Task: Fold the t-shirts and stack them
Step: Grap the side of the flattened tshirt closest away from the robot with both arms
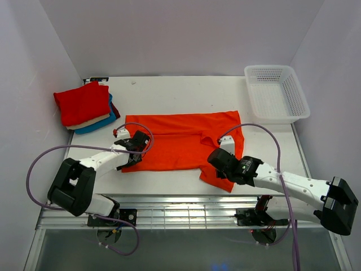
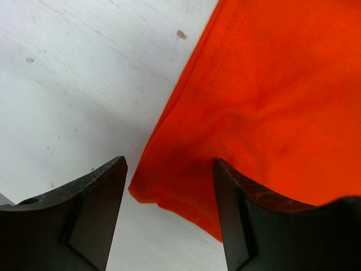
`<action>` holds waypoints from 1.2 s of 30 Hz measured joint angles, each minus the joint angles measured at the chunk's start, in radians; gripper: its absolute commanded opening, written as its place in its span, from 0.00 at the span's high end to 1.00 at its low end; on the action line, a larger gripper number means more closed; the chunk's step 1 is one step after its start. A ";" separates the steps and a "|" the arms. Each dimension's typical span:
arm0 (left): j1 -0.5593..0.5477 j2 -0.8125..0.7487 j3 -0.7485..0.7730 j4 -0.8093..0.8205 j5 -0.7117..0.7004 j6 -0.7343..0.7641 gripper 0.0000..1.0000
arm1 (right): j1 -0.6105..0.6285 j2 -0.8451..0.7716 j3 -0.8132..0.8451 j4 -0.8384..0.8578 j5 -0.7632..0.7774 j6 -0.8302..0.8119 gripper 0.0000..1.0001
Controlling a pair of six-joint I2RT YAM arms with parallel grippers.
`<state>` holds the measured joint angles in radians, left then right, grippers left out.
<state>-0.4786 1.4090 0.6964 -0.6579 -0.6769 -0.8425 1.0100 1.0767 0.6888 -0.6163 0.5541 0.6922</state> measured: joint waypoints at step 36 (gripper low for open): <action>-0.053 0.010 0.032 -0.217 0.077 -0.134 0.30 | 0.179 0.084 -0.155 -0.171 0.122 0.379 0.58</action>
<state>-0.5320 1.4193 0.7288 -0.8745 -0.5999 -0.9764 1.1885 1.1603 0.5335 -0.7868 0.6765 1.0710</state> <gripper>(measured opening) 0.698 0.445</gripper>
